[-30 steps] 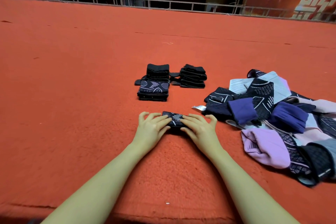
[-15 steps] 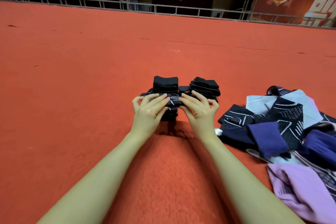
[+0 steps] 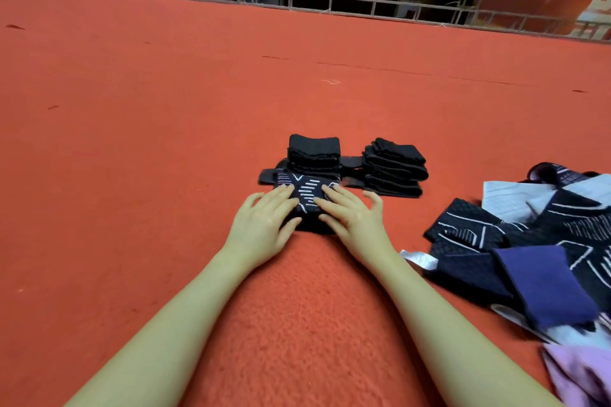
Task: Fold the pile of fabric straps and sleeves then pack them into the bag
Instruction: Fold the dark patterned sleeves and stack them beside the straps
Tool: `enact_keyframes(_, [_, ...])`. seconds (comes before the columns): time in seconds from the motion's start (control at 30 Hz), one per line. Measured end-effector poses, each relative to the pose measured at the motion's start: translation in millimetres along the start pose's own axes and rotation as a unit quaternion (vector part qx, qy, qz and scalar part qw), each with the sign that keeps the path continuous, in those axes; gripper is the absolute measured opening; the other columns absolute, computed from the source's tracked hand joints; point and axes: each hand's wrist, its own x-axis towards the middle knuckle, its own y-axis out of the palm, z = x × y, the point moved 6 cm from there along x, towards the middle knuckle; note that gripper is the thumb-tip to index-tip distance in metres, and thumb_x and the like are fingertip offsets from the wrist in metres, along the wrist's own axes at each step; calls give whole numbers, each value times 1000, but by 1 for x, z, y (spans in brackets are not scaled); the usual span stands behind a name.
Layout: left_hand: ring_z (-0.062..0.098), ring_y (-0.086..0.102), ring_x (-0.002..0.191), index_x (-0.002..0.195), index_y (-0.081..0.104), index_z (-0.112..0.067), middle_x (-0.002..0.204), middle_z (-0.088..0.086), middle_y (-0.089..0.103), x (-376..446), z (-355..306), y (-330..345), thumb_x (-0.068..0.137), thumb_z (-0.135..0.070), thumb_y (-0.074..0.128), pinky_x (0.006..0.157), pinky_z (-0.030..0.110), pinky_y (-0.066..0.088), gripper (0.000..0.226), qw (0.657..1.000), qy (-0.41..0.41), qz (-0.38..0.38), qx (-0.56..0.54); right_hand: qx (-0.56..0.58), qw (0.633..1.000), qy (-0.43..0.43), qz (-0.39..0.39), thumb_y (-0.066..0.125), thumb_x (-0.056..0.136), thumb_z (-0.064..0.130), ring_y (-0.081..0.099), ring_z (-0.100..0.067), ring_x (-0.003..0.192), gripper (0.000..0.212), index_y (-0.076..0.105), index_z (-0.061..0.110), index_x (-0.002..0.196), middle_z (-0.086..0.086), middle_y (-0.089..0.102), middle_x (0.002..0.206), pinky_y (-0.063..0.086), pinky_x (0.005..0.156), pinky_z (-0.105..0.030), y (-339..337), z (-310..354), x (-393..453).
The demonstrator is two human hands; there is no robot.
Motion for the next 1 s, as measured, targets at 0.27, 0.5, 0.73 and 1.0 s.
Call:
enact_keyframes(0.27, [15,25,143,147,33,-33,155,-8,27,-11,1,13,81,-60,4,116,43,4,76,972,-169,162,1,-24,981,112,159,26,103,40,5,-8,146,48,16,40,150,12,3,160,1,112,-44,16,5,-4])
enact_keyframes(0.5, [21,15,146,151,24,-25,158,-1,19,-7,-21,-8,85,-48,20,116,43,4,69,968,-146,195,59,69,980,169,85,42,99,30,16,-10,144,63,8,35,152,7,7,160,14,110,-35,-9,4,-34])
enact_keyframes(0.73, [22,15,145,149,29,-23,158,2,21,-4,-97,-25,96,-36,43,115,39,5,56,981,-78,178,10,49,980,192,19,50,93,18,39,-20,133,45,48,20,139,3,39,149,23,104,-36,-57,-14,-94])
enact_keyframes(1.0, [18,20,142,143,39,-22,153,-2,31,-1,-200,-10,98,-32,41,108,35,11,46,974,-48,211,-66,-164,966,182,-86,68,68,19,58,-25,94,32,67,11,100,-4,67,107,23,77,-36,-137,-61,-155])
